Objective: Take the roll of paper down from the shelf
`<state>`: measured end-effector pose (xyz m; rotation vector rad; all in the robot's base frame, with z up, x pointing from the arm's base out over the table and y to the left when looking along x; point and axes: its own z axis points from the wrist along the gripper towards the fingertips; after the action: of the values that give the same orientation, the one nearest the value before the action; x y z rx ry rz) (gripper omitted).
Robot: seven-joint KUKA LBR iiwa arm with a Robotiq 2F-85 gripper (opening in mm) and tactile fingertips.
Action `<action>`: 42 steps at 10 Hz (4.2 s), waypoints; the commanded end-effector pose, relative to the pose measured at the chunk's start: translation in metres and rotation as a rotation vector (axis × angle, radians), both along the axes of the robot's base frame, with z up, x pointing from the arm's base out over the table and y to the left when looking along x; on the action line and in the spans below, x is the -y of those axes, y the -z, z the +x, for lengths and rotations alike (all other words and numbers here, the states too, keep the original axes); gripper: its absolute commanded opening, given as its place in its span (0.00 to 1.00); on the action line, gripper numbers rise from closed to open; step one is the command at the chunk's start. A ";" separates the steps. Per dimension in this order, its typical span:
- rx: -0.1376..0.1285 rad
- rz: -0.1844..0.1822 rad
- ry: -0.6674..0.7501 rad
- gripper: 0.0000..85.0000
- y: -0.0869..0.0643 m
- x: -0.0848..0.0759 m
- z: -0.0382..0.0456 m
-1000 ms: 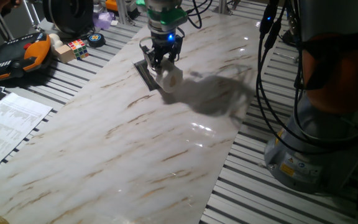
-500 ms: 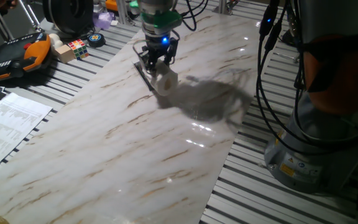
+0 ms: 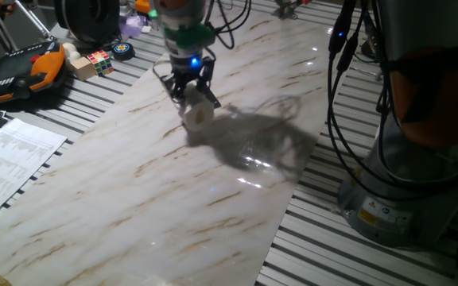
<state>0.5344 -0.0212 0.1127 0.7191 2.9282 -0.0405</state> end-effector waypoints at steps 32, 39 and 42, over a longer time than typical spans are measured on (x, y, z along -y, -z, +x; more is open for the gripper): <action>0.036 -0.015 -0.143 1.00 -0.019 -0.012 0.0151; -0.004 -0.035 -0.154 0.42 -0.076 0.030 -0.0012; -0.038 -0.005 -0.179 0.01 -0.086 0.037 -0.0087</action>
<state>0.5256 -0.0586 0.1985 0.4567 3.0151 -0.0442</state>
